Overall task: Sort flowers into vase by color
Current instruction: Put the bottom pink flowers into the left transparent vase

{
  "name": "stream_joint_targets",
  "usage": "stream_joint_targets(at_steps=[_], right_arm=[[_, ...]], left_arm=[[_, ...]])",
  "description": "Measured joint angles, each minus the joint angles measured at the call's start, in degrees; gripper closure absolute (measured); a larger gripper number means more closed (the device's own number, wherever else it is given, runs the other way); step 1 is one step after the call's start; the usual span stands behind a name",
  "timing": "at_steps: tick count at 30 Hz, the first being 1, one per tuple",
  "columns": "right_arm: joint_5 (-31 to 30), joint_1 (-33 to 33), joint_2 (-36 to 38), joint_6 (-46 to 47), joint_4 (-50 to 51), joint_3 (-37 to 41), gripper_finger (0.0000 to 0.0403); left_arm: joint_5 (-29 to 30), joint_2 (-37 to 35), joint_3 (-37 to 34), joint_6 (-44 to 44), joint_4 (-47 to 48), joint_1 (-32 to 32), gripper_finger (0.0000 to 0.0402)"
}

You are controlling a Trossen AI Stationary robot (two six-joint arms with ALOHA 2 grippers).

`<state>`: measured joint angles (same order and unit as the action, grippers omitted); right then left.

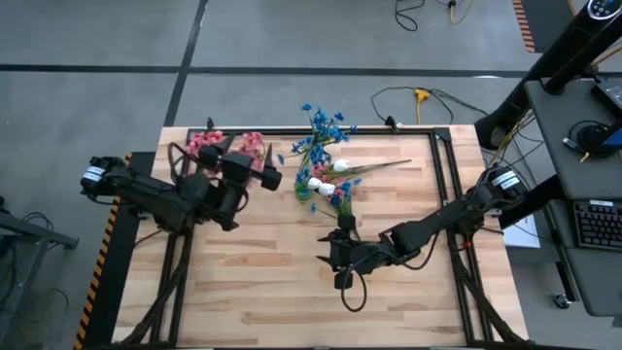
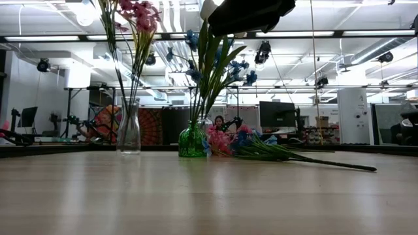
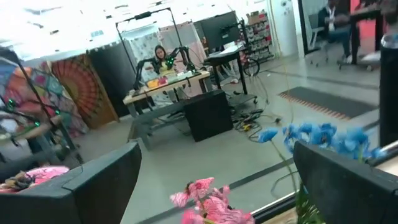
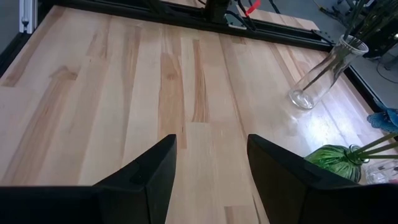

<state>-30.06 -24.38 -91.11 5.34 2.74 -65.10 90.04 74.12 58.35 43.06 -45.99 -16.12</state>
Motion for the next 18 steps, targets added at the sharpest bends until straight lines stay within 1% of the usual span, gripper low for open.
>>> stream_joint_targets(at_steps=[4,7,9,11,14,18], right_arm=[[0.0,-0.3,0.0,0.2,0.0,0.0,0.0213],[0.0,-0.4,0.0,0.2,0.0,0.0,0.0213],[0.0,-0.4,0.0,0.2,0.0,0.0,0.0213],[0.0,-0.4,0.0,0.2,0.0,0.0,0.0213],[0.0,-0.4,0.0,0.2,0.0,0.0,0.0213],[0.0,-0.4,0.0,0.2,0.0,0.0,0.0213]], left_arm=[[-0.2,-0.2,-0.3,-1.5,0.2,-0.1,0.0002],[-1.0,-0.2,-2.2,-1.2,3.5,-0.1,0.0002],[-0.6,0.2,-3.9,-4.4,6.4,-0.1,0.0002],[-0.3,0.4,-5.8,-6.2,7.1,-0.2,0.0002],[0.0,0.9,-7.1,-5.2,7.1,-0.2,0.0002],[0.0,1.0,-5.8,-4.6,6.9,-0.3,0.0002]])
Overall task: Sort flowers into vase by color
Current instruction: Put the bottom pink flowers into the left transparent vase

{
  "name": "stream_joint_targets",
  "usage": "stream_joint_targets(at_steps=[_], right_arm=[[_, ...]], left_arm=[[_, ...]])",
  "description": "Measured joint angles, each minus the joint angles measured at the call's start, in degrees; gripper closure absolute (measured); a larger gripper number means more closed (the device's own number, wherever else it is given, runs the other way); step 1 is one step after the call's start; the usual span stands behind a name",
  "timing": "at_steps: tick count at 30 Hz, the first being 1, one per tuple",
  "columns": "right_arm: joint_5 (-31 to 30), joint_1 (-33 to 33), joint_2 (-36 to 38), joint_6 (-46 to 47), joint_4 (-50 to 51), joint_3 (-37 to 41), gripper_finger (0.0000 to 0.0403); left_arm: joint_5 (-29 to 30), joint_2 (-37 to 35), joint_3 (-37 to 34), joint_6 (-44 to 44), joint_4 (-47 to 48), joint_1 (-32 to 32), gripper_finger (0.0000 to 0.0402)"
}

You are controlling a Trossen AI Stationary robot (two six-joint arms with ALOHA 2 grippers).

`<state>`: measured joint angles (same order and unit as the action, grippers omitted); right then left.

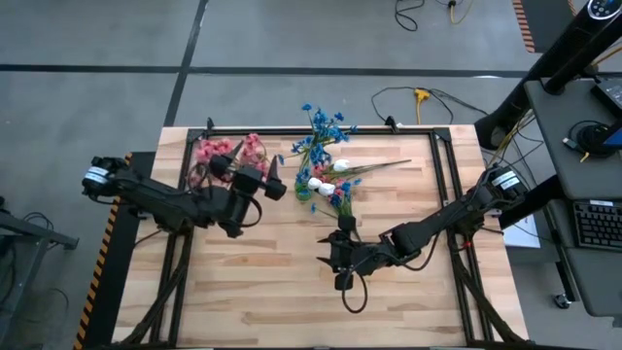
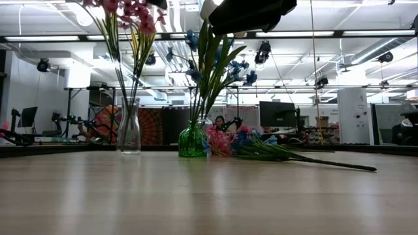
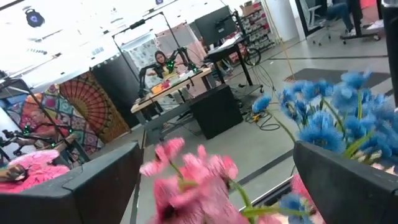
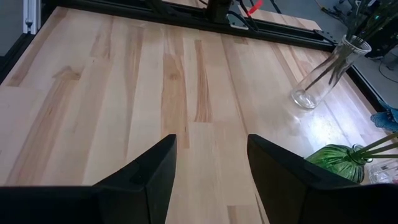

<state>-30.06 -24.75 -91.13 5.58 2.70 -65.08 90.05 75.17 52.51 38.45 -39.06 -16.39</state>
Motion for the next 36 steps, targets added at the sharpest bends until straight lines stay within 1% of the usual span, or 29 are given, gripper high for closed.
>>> stream_joint_targets(at_steps=[2,4,10,12,15,17,24,29,36], right_arm=[[0.0,0.0,0.0,0.0,0.0,0.0,0.0213],[0.0,0.0,0.0,0.3,0.0,0.0,0.0213],[0.0,-0.1,0.0,0.5,0.0,0.0,0.0213],[0.0,-0.1,0.0,0.5,0.0,0.0,0.0213],[0.0,-0.1,0.0,0.5,0.0,0.0,0.0213],[0.0,-0.1,0.0,0.5,0.0,0.0,0.0213],[0.0,-0.1,0.0,0.5,0.0,0.0,0.0213],[0.0,-0.1,0.0,0.6,0.0,0.0,0.0213],[0.0,-0.1,0.0,0.6,0.0,0.0,0.0213]], left_arm=[[0.0,-0.2,1.2,2.6,-0.2,-0.3,0.0002],[0.0,-0.3,2.1,7.5,-0.2,-0.5,0.0002],[-0.3,-0.3,2.2,18.2,1.2,-0.4,0.0002],[-0.9,-0.3,1.6,22.0,5.5,-0.5,0.0002],[-2.3,-0.3,1.5,21.7,14.6,-0.8,0.0002],[-2.2,0.1,1.5,17.2,16.4,-0.7,0.0002],[-3.0,-1.4,1.4,-3.6,16.3,-0.7,0.0002],[-2.1,-2.4,1.4,-22.3,16.3,-0.6,0.0002],[-2.1,-2.4,1.4,-39.8,16.2,-0.5,0.0002]])
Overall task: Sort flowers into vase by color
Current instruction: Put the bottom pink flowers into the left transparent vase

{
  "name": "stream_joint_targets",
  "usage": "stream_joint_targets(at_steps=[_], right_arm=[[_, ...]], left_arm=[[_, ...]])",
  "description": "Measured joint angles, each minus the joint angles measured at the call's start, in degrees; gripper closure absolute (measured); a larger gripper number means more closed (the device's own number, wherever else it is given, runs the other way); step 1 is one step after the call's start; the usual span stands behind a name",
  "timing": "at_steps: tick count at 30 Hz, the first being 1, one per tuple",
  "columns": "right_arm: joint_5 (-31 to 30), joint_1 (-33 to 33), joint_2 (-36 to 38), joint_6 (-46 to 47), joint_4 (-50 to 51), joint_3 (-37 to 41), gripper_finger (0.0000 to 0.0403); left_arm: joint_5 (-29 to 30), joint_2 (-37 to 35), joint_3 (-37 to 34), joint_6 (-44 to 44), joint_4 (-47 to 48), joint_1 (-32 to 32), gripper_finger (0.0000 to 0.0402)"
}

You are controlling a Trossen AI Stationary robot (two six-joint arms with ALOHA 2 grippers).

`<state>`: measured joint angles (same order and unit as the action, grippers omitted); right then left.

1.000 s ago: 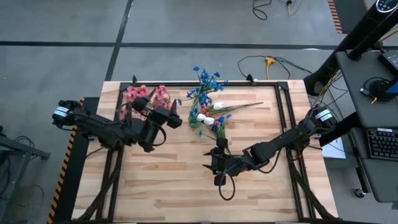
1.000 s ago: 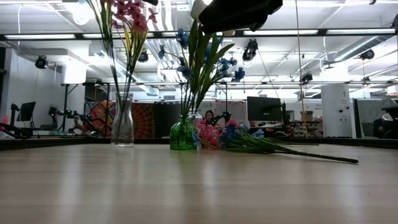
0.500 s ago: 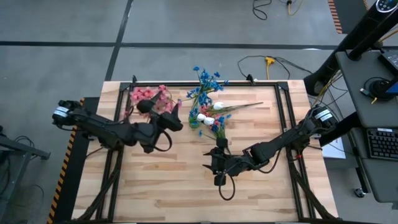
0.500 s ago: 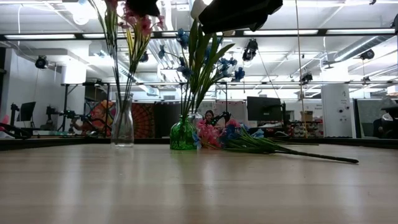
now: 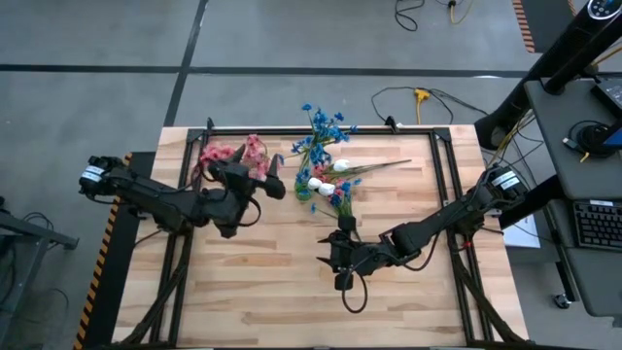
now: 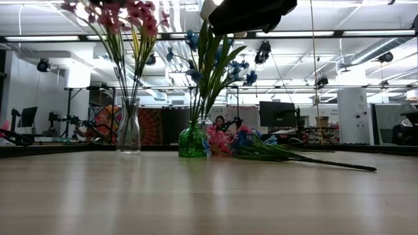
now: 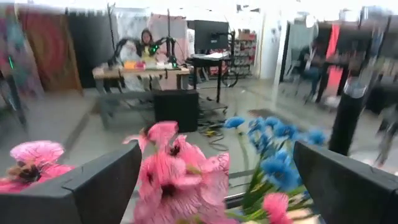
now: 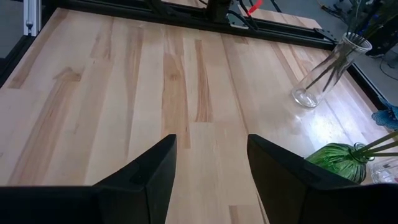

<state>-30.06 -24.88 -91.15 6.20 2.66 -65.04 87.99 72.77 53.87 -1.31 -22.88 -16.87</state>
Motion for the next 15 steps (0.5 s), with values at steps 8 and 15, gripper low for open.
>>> stream_joint_targets(at_steps=[8,15], right_arm=[[0.0,0.0,0.0,0.0,0.0,0.0,0.0213],[0.0,0.0,0.0,0.0,0.0,0.0,0.0213]], left_arm=[[-0.3,0.0,0.0,-18.3,-0.5,-0.4,0.0002],[-0.5,-0.6,0.0,-26.3,-3.2,-1.7,0.0002]])
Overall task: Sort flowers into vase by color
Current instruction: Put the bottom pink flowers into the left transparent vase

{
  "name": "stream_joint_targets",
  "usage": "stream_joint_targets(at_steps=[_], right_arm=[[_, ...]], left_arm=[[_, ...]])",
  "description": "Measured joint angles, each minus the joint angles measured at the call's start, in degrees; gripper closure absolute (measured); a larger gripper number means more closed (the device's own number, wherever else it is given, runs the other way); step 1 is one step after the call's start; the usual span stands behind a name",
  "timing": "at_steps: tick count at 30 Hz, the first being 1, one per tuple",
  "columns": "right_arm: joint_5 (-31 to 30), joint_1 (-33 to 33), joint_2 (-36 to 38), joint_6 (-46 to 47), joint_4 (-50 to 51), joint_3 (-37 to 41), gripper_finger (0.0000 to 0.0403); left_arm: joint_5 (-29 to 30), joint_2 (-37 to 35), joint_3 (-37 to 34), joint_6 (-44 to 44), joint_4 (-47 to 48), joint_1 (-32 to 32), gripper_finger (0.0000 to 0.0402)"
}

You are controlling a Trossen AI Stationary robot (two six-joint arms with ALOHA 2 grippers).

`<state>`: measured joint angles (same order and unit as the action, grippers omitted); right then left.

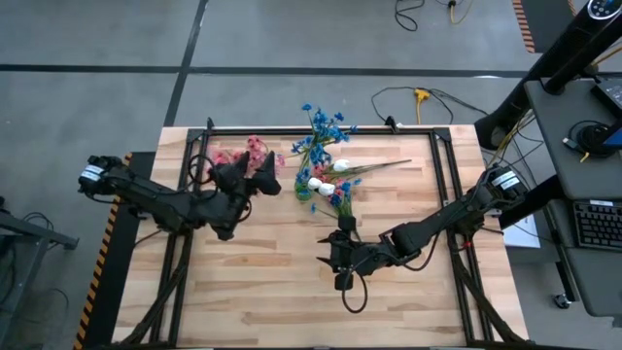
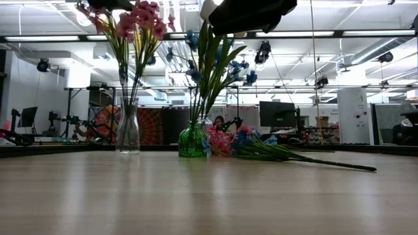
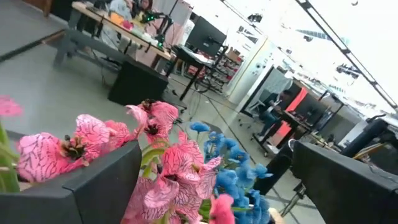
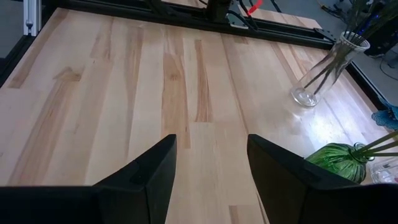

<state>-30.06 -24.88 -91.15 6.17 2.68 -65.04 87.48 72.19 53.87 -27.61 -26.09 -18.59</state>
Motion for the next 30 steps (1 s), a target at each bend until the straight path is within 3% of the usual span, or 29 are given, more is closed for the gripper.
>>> stream_joint_targets(at_steps=[9,14,20,25,30], right_arm=[[0.0,0.0,0.0,-0.1,0.0,0.0,0.0213],[0.0,0.0,0.0,0.1,0.0,0.0,0.0213],[0.0,0.0,0.0,0.2,0.0,0.0,0.0213],[0.0,0.0,0.0,0.2,0.0,0.0,0.0213],[0.0,0.0,0.0,0.2,0.0,0.0,0.0213]], left_arm=[[0.0,-1.2,1.9,9.4,-2.2,0.3,0.0002],[0.0,-1.0,5.2,22.3,-2.2,0.2,0.0002],[0.0,-0.8,6.4,26.9,-2.2,0.2,0.0002],[0.0,-0.8,6.4,22.4,-2.0,-0.1,0.0002],[-1.4,-0.9,6.4,28.8,-1.8,-0.2,0.0002]])
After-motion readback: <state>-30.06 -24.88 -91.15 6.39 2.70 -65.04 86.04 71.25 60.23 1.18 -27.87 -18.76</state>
